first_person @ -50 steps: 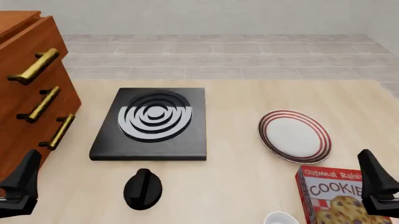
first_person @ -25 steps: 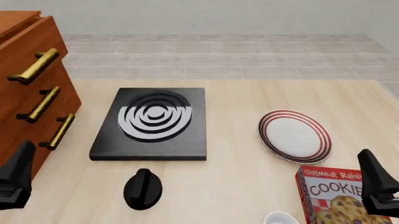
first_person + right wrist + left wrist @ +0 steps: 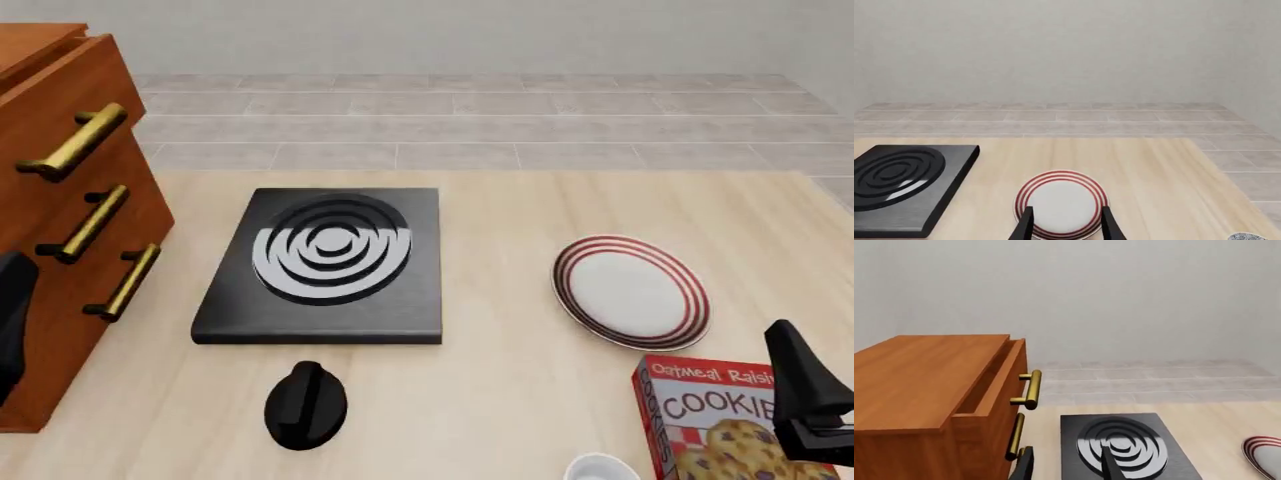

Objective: Pick the akita bowl in the top layer of the wooden cabinet and place it on the plate.

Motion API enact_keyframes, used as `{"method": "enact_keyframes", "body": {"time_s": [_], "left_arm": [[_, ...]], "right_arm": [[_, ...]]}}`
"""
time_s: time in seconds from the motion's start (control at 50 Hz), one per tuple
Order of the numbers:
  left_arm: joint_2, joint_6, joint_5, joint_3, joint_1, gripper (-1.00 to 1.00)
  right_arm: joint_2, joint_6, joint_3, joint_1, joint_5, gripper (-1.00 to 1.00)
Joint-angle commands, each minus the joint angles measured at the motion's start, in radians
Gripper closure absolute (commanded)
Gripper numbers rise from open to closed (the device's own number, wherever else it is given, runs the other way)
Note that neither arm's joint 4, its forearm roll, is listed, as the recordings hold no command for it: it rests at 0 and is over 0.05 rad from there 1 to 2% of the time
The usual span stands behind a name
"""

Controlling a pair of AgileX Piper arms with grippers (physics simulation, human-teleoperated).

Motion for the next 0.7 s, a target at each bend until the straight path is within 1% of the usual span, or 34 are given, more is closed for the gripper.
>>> {"method": "enact_keyframes", "body": {"time_s": [0.02,0.08,0.16,0.3,0.6,0.64,0.68,0.7], "left_arm": [[0.026,-0.017,0.036,-0.071,-0.017,-1.00],[0.026,-0.004,0.039,-0.077,-0.020,-1.00],[0.039,-0.006,0.049,-0.101,-0.029,-1.00],[0.083,0.004,0.055,-0.168,-0.045,-1.00],[0.121,0.013,0.093,-0.305,-0.077,-1.00],[0.132,-0.015,0.099,-0.327,-0.086,-1.00],[0.140,0.017,0.099,-0.351,-0.098,-1.00],[0.149,0.013,0.102,-0.360,-0.097,-1.00]], "right_arm": [[0.000,-0.002,0.000,0.001,0.000,-1.00],[0.000,-0.002,0.000,0.001,0.000,-1.00],[-0.001,-0.002,0.000,-0.001,0.001,-1.00],[-0.002,-0.003,0.000,-0.001,0.003,-1.00],[-0.002,-0.003,0.000,-0.002,0.003,-1.00],[-0.002,-0.003,0.000,-0.002,0.003,-1.00],[-0.002,-0.003,0.000,-0.001,0.004,-1.00],[-0.002,-0.003,0.000,-0.001,0.004,-1.00]]}}
